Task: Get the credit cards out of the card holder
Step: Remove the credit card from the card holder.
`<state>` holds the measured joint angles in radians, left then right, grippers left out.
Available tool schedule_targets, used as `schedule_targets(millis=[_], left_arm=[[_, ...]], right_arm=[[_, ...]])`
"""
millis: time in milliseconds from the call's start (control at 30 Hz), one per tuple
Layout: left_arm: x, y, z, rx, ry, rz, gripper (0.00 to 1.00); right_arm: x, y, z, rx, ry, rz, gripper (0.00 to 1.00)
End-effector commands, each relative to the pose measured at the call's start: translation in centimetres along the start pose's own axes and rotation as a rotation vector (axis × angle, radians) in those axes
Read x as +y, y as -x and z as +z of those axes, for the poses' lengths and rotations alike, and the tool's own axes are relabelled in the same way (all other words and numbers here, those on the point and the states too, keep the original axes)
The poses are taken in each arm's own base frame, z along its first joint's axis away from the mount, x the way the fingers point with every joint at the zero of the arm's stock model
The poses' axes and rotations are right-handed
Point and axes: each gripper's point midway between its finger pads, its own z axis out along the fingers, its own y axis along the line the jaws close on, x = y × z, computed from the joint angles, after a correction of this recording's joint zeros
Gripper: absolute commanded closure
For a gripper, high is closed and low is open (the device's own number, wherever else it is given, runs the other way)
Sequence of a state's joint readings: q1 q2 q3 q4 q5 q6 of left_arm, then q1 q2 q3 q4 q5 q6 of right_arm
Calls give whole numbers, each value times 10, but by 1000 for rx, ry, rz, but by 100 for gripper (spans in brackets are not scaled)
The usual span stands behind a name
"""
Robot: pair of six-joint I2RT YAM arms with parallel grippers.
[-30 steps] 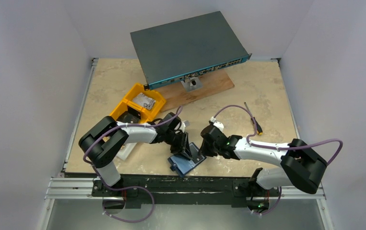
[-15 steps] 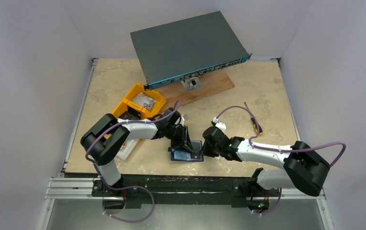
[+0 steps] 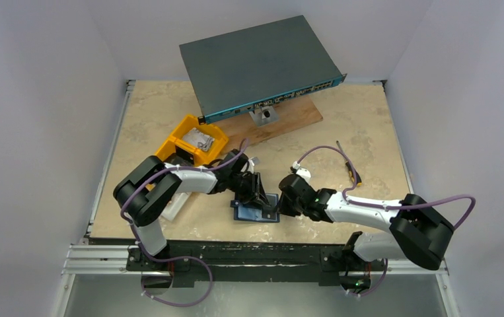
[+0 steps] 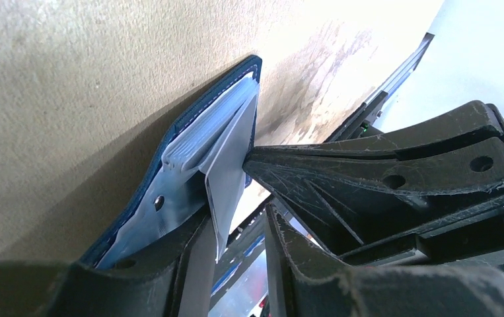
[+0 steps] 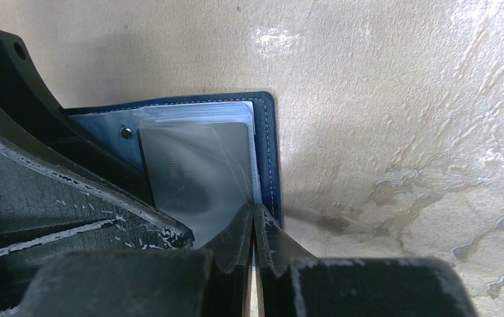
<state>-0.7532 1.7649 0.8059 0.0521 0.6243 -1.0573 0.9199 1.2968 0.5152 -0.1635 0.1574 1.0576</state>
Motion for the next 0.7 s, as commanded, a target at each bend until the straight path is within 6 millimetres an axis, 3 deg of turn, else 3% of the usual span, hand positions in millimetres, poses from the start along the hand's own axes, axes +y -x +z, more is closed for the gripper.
schedule_targets(millis=[0,167,667], left_arm=[[0,0,12,-21,-19,12,68],[-4,-5,16,-2,-95,-25,69],[9,-8,0,-24,-136,-47,90]], right_arm=[[-31,-39,7,137,-87,-22,100],[-33,-40,9,138,-91,-17,100],[-48,-52,10,169,-130,15,100]])
